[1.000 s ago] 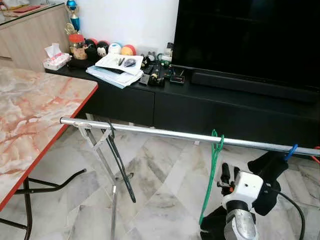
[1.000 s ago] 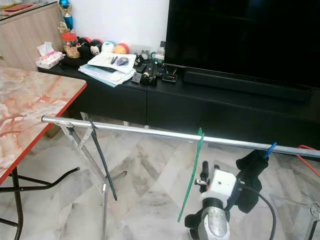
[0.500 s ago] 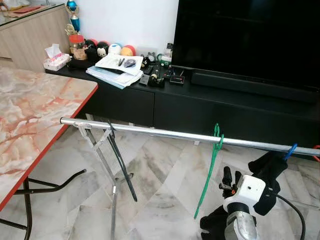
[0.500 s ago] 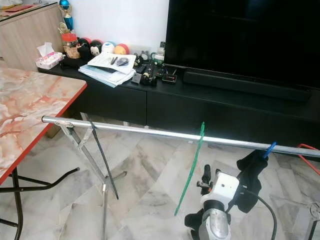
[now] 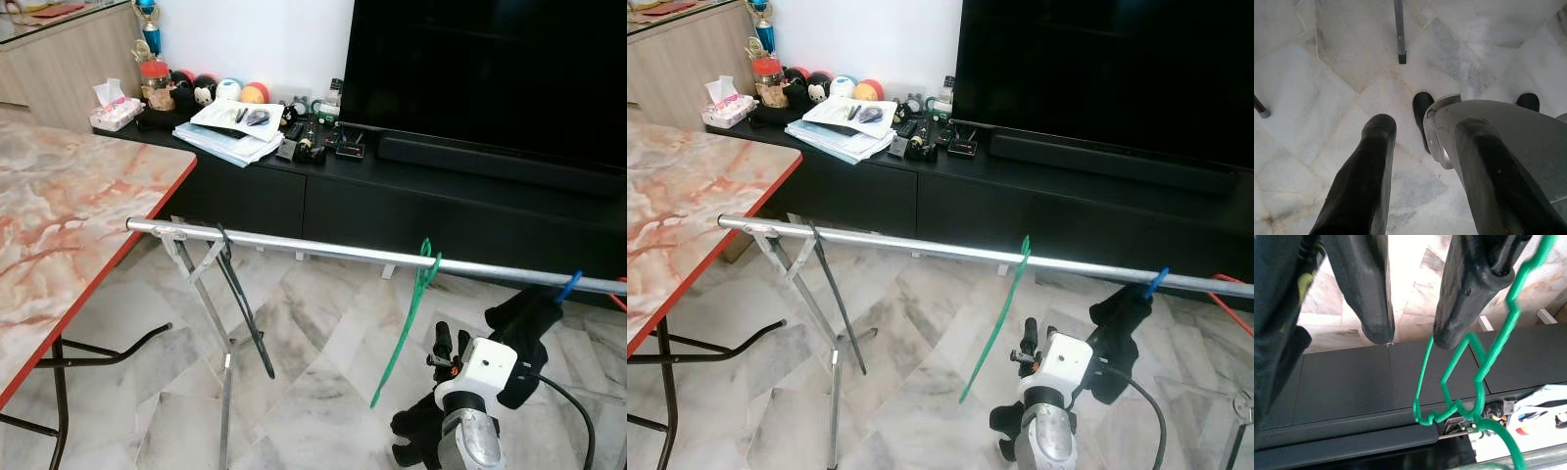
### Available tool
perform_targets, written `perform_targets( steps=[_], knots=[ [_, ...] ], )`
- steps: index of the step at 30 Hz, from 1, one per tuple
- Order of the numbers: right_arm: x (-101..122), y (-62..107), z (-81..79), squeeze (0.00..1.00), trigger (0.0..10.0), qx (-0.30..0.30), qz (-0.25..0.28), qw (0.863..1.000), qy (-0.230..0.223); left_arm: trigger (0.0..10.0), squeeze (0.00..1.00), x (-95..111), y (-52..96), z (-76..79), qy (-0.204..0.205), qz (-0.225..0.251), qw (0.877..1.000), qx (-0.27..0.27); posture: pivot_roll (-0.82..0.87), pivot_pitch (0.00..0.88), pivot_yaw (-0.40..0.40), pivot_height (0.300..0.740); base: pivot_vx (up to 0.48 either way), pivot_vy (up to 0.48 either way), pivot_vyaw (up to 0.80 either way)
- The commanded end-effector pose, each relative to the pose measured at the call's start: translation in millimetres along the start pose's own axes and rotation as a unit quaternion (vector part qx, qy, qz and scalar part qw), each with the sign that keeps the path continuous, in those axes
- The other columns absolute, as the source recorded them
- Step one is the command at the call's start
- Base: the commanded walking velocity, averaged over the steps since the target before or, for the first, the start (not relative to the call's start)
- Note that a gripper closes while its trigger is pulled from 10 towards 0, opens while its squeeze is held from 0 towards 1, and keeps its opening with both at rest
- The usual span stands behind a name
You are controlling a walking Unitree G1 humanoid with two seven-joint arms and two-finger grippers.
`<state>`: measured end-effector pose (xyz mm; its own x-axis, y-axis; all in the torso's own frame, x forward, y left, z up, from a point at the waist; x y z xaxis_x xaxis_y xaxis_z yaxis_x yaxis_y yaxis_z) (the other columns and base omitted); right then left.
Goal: Hang hanger
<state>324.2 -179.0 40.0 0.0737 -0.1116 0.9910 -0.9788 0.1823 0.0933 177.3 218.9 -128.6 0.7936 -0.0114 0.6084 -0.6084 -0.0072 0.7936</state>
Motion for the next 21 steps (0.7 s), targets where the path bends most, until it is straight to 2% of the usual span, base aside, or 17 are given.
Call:
perform_targets(
  steps=[1,21],
  knots=[
    [-3.3,0.9,2.2,0.00,10.0,-0.002,-0.004,1.000,0.003,10.0,0.00,-9.2,2.1,0.9,-0.007,-0.014,1.000,-0.003,0.08,0.062,-0.028,0.740,-0.262,0.000,0.00],
    [-6.0,0.4,2.0,0.00,10.0,0.000,-0.009,1.000,0.007,10.0,0.00,-9.0,1.9,1.8,-0.006,-0.013,1.000,-0.004,0.08,0.063,-0.032,0.740,-0.262,0.000,0.00]
  ],
)
Point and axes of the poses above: a point about 5 cm out from each wrist's last joint towards the gripper, its own y axis pointing back from the gripper into the wrist, its own x axis along the axis of the wrist's last joint, z = x × y, the point moved 5 cm from there along -y, pointing out of the wrist towards the gripper, and after that the axes turned 5 degrees about y, right-handed, at the moved point
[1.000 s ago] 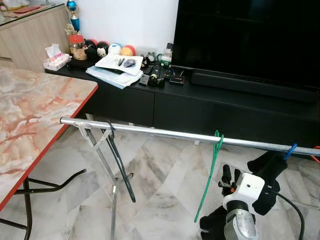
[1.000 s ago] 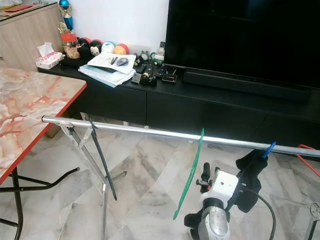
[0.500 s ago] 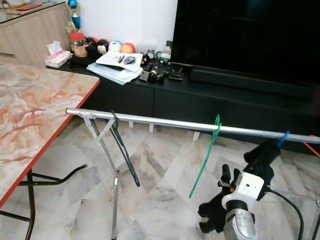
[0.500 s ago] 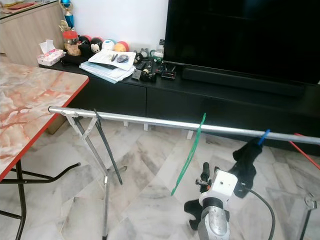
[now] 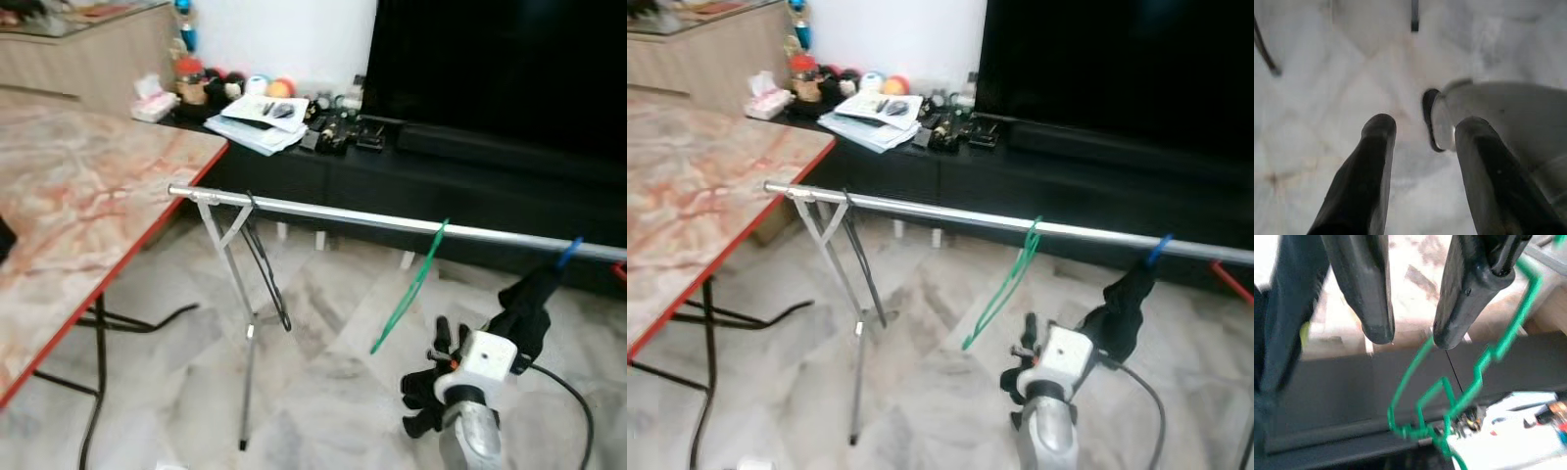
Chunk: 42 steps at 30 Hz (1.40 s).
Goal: Hang hanger
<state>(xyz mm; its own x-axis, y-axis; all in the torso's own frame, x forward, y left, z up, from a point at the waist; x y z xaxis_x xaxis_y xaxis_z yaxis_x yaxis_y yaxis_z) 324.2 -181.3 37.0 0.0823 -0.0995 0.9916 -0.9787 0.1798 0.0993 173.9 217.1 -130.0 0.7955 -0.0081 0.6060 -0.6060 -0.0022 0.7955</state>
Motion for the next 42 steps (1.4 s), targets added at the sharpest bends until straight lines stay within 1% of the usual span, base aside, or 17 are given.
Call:
perform_targets(
  steps=[1,13,19,24,26,27,28,30,34,36,37,39,40,41,42],
  knots=[
    [-3.5,1.1,-0.5,0.00,10.0,0.000,-0.006,1.000,0.000,10.0,0.00,-5.6,1.0,0.0,-0.007,-0.012,1.000,-0.002,0.08,0.063,-0.032,0.740,-0.262,0.000,0.00],
    [-9.5,1.6,2.3,0.00,10.0,-0.001,-0.015,1.000,0.004,10.0,0.00,-5.8,1.0,0.8,-0.006,-0.011,1.000,-0.002,0.08,0.063,-0.035,0.740,-0.264,0.000,0.00],
    [-17.9,3.7,4.4,0.00,10.0,-0.001,-0.030,1.000,0.010,10.0,0.00,-5.7,0.8,1.2,-0.005,-0.011,1.000,-0.002,0.07,0.063,-0.038,0.740,-0.267,0.000,0.00],
    [-28.9,5.8,9.6,0.00,10.0,-0.004,-0.049,0.999,0.015,10.0,0.00,-5.7,0.7,2.0,-0.005,-0.011,1.000,-0.002,0.07,0.060,-0.039,0.740,-0.263,0.000,0.00],
    [-35.7,6.7,13.4,0.00,10.0,-0.006,-0.063,0.998,0.018,10.0,0.00,-5.6,0.6,2.4,-0.004,-0.010,1.000,-0.003,0.07,0.060,-0.041,0.740,-0.266,0.000,0.00],
    [-42.9,7.4,18.4,0.00,10.0,-0.009,-0.077,0.997,0.020,10.0,0.00,-5.4,0.5,2.9,-0.004,-0.010,1.000,-0.002,0.07,0.059,-0.041,0.740,-0.262,0.000,0.00],
    [-42.9,7.4,18.4,0.00,10.0,-0.009,-0.077,0.997,0.020,10.0,0.00,-5.4,0.5,2.9,-0.004,-0.010,1.000,-0.002,0.07,0.059,-0.041,0.740,-0.262,0.000,0.00],
    [-54.3,8.1,23.9,0.00,10.0,-0.014,-0.104,0.994,0.016,10.0,0.00,-5.4,0.4,3.3,-0.003,-0.010,1.000,-0.002,0.07,0.056,-0.042,0.740,-0.266,0.000,0.00],
    [-68.0,10.5,28.9,0.00,10.0,-0.016,-0.138,0.990,0.020,10.0,0.00,-5.9,0.4,3.2,-0.003,-0.011,1.000,0.000,0.08,0.052,-0.042,0.740,-0.198,0.000,0.00],
    [-79.0,13.6,33.0,0.00,10.0,-0.021,-0.166,0.986,0.022,10.0,0.00,-7.1,0.4,2.5,-0.005,-0.015,1.000,0.004,0.07,0.047,-0.041,0.740,0.000,0.000,0.00],
    [-79.0,13.6,33.0,0.00,10.0,-0.021,-0.166,0.986,0.022,10.0,0.00,-7.1,0.4,2.5,-0.005,-0.015,1.000,0.004,0.07,0.047,-0.041,0.740,0.000,0.000,0.00],
    [-95.5,21.7,36.6,0.00,10.0,-0.019,-0.209,0.977,0.036,10.0,0.00,-7.4,0.3,2.4,-0.009,-0.017,1.000,0.004,0.07,0.044,-0.039,0.740,0.000,0.000,0.00],
    [-95.5,21.7,36.6,0.00,10.0,-0.019,-0.209,0.977,0.036,10.0,0.00,-7.4,0.3,2.4,-0.009,-0.017,1.000,0.004,0.07,0.044,-0.039,0.740,0.000,0.000,0.00],
    [-109.8,31.5,37.8,0.00,10.0,-0.014,-0.245,0.968,0.045,10.0,0.00,-7.2,0.1,2.9,-0.009,-0.017,1.000,0.004,0.07,0.038,-0.037,0.740,0.000,0.000,0.00],
    [-115.4,35.9,37.7,0.00,10.0,-0.010,-0.260,0.965,0.047,10.0,0.00,-7.2,0.1,3.2,-0.009,-0.017,1.000,0.004,0.07,0.035,-0.038,0.740,0.000,0.000,0.00]
  ],
)
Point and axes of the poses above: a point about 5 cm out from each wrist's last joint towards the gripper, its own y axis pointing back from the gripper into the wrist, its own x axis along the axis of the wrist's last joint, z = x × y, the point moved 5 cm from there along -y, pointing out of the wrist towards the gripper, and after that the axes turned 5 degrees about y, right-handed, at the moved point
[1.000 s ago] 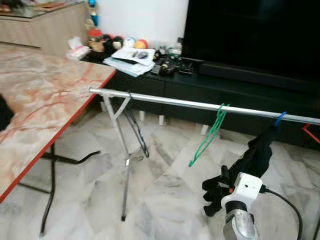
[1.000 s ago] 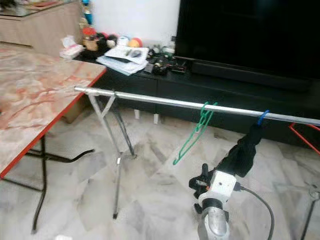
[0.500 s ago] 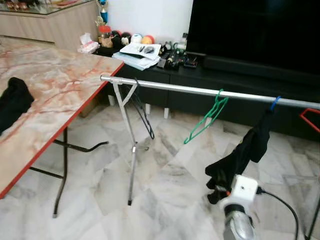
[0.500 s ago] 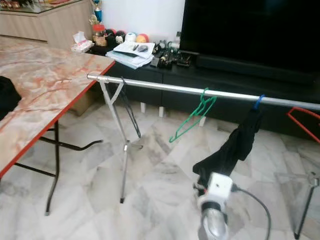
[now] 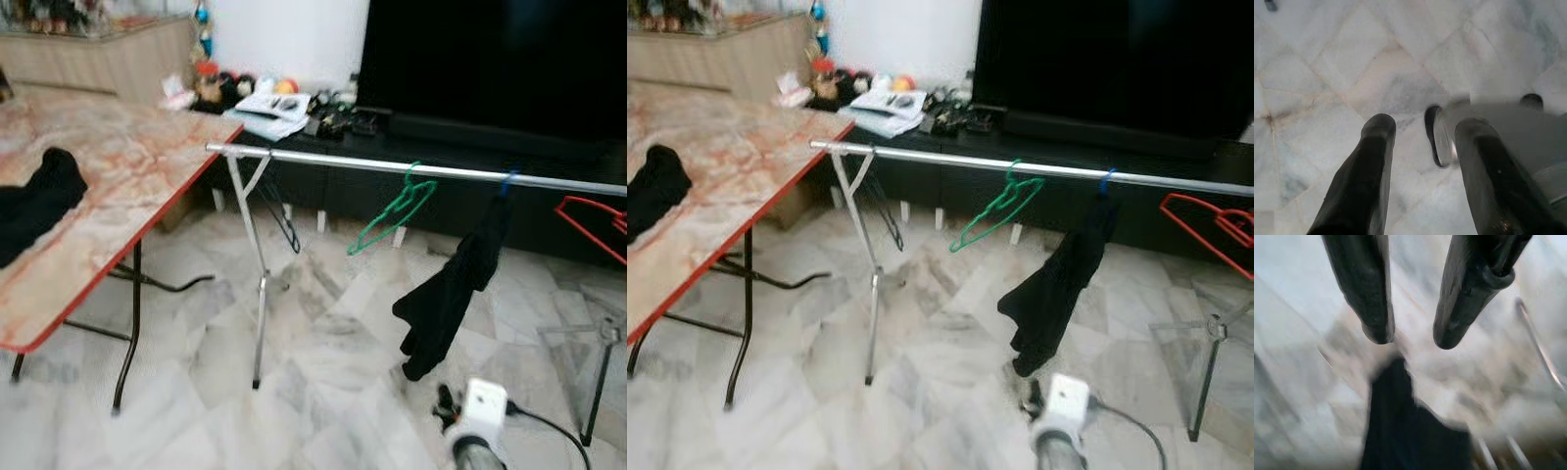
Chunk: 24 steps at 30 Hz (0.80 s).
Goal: Hang hanger
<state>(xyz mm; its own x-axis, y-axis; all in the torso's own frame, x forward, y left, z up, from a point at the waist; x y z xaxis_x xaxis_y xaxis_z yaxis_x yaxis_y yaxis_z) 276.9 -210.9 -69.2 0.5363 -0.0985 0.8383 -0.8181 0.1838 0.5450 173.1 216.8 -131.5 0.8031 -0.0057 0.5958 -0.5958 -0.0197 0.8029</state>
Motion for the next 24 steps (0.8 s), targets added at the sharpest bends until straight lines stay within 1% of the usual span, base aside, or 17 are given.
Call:
perform_targets(
  steps=[1,2,3,4,6,8,12,19,21,22,23,24],
  knots=[
    [-18.4,3.3,-10.9,0.00,10.0,0.021,-0.040,0.999,0.015,10.0,0.00,-5.6,0.6,3.0,-0.011,-0.011,1.000,-0.005,0.07,0.033,-0.039,0.740,0.000,0.000,0.00],
    [-28.4,6.3,-12.1,0.00,10.0,0.027,-0.059,0.998,0.024,10.0,0.00,-5.6,0.6,3.3,-0.011,-0.010,1.000,-0.005,0.07,0.031,-0.040,0.740,0.000,0.000,0.00],
    [-43.7,11.5,-11.4,0.00,10.0,0.030,-0.087,0.995,0.038,10.0,0.00,-5.6,0.5,3.7,-0.010,-0.010,1.000,-0.005,0.07,0.029,-0.041,0.740,0.000,0.000,0.00],
    [-49.1,13.4,-10.1,0.00,10.0,0.028,-0.097,0.994,0.043,10.0,0.00,-5.6,0.5,3.9,-0.010,-0.010,1.000,-0.004,0.08,0.029,-0.042,0.740,0.000,0.000,0.00],
    [-61.7,18.5,-7.9,0.00,10.0,0.026,-0.120,0.991,0.046,10.0,0.00,-5.6,0.5,4.2,-0.007,-0.009,1.000,-0.003,0.08,0.028,-0.044,0.740,0.000,0.000,0.00],
    [-75.7,25.2,-6.8,0.00,10.0,0.023,-0.142,0.989,0.035,10.0,0.00,-5.9,0.5,4.4,-0.006,-0.009,1.000,-0.002,0.09,0.030,-0.044,0.740,0.000,0.000,-0.73],
    [-83.3,29.3,-5.5,0.00,10.0,0.015,-0.151,0.988,0.025,10.0,0.00,-6.3,0.6,3.4,-0.005,-0.010,1.000,0.000,0.08,0.039,-0.038,0.740,0.000,0.000,-0.78],
    [-87.9,31.4,-7.4,0.00,10.0,0.019,-0.162,0.986,0.031,10.0,0.00,-6.1,0.8,0.4,-0.010,-0.012,1.000,0.005,0.08,0.052,-0.034,0.740,0.000,0.000,-0.78],
    [-88.0,31.5,-7.5,0.00,10.0,0.020,-0.162,0.986,0.030,10.0,0.00,-5.7,0.8,-0.6,-0.014,-0.012,1.000,0.007,0.08,0.056,-0.033,0.740,0.000,0.000,-0.78],
    [-87.8,31.4,-7.6,0.00,10.0,0.020,-0.162,0.986,0.029,10.0,0.00,-5.0,0.7,-1.9,-0.028,-0.012,0.999,0.010,0.08,0.058,-0.031,0.740,0.000,0.000,-0.78],
    [-87.8,31.4,-7.6,0.00,10.0,0.020,-0.162,0.986,0.029,10.0,0.00,-5.0,0.7,-1.9,-0.028,-0.012,0.999,0.010,0.08,0.058,-0.031,0.740,0.000,0.000,-0.78],
    [-87.4,31.0,-7.4,0.00,10.0,0.020,-0.162,0.986,0.029,10.0,0.00,-4.9,0.6,-2.4,-0.033,-0.014,0.999,0.011,0.08,0.059,-0.030,0.740,0.000,-0.480,-0.78]
  ],
)
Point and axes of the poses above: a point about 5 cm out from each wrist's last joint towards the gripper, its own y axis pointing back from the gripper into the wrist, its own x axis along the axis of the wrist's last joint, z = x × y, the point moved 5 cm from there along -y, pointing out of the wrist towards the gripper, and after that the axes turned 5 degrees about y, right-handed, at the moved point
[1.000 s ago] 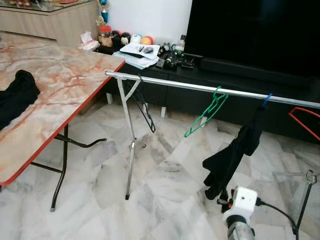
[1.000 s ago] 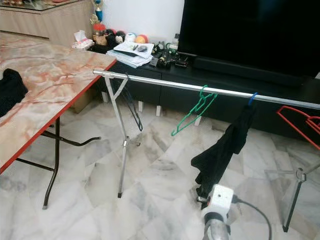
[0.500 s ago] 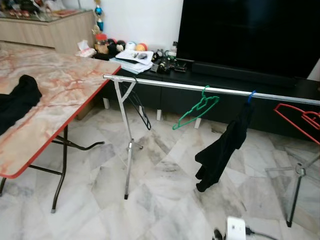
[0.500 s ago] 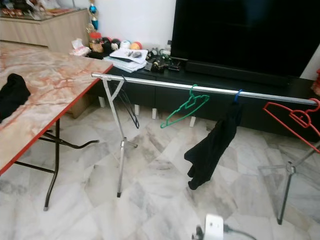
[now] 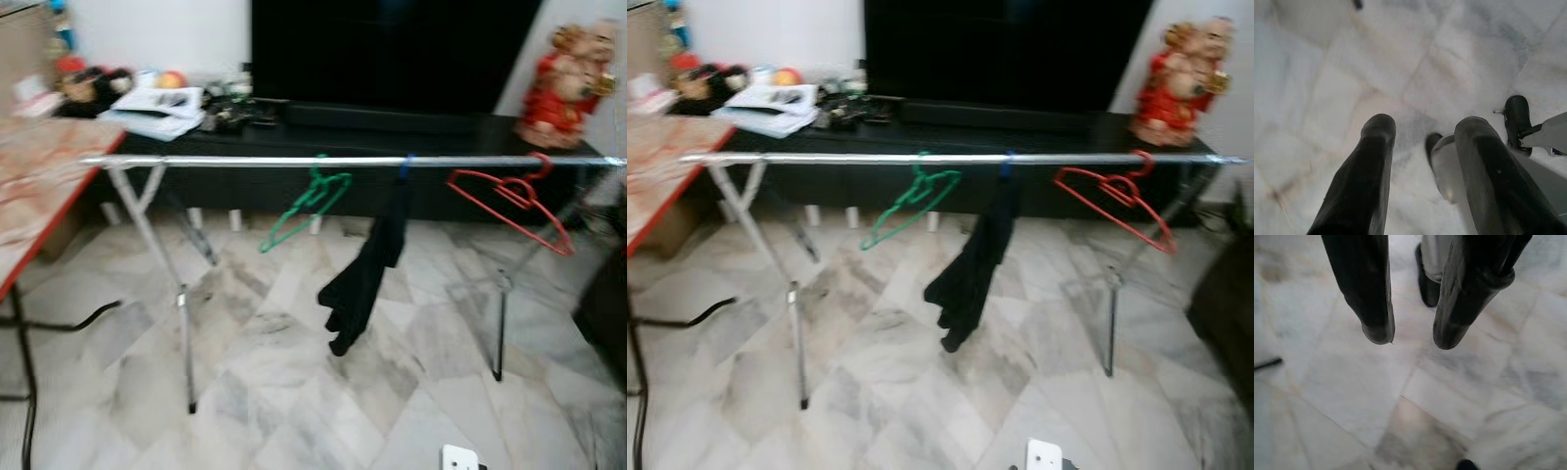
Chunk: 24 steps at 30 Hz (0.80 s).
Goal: Hang hanger
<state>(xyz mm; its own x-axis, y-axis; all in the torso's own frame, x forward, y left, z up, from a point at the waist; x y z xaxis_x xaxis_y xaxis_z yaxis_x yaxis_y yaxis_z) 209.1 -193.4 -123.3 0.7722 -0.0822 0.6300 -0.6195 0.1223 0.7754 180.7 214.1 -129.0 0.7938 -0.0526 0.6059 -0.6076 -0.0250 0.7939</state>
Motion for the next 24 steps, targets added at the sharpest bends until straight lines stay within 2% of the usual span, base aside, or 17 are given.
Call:
perform_targets(
  steps=[1,3,24],
  knots=[
    [-3.7,0.4,-3.7,0.00,10.0,0.004,-0.008,1.000,-0.004,10.0,0.00,-13.0,3.3,-4.5,-0.009,-0.022,1.000,0.007,0.08,0.061,-0.028,0.740,0.000,-0.480,-0.78],
    [-3.3,0.3,-3.7,0.00,10.0,0.004,-0.008,1.000,-0.004,10.0,0.00,-13.4,3.3,-4.6,-0.009,-0.024,1.000,0.007,0.08,0.062,-0.028,0.740,0.000,-0.480,-0.78],
    [-6.7,0.9,-7.3,0.00,10.0,0.007,-0.012,1.000,-0.004,10.0,0.00,-15.8,4.1,-7.2,-0.007,-0.029,1.000,0.010,0.08,0.073,-0.017,0.740,0.000,0.000,-0.78]
  ],
)
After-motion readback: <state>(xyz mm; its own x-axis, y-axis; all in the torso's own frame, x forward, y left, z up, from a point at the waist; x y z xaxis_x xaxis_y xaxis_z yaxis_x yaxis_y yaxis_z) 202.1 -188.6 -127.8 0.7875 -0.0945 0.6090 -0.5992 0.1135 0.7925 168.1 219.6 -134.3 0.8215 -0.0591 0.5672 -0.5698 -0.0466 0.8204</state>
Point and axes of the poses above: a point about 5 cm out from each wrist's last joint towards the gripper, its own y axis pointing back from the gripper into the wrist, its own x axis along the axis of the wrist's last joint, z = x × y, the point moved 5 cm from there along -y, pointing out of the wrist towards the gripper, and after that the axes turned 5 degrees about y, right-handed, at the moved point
